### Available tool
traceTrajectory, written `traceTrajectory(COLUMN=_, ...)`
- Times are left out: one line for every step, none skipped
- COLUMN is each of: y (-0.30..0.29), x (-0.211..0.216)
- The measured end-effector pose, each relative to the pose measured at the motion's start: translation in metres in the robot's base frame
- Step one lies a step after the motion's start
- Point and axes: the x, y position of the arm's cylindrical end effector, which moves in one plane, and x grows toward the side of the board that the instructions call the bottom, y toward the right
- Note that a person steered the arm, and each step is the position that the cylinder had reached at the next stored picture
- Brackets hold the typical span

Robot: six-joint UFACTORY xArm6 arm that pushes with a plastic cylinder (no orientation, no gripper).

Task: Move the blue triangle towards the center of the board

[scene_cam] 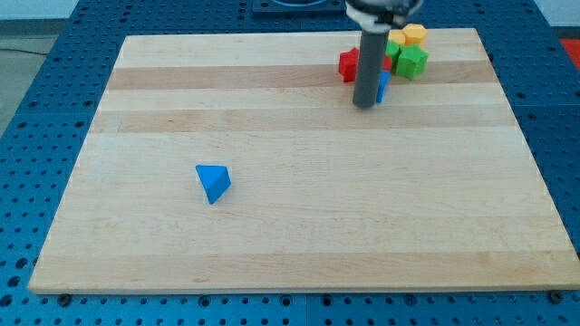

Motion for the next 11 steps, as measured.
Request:
traceTrajectory(y=0.017, x=0.008)
traceTrajectory(y=0.017, x=0.089)
traceTrajectory(y=-0.016, x=0.19)
traceTrajectory(y=-0.115, x=0.285)
traceTrajectory(y=-0.119, x=0.285)
traceTrajectory(y=-0.16, x=0.279)
traceTrajectory(y=-0.206, x=0.259)
traceTrajectory(y=-0.206, x=0.198)
traceTrajectory(y=-0.21, x=0.169)
traceTrajectory(y=-0.224, x=0.148)
traceTrajectory(y=-0.262, x=0.124)
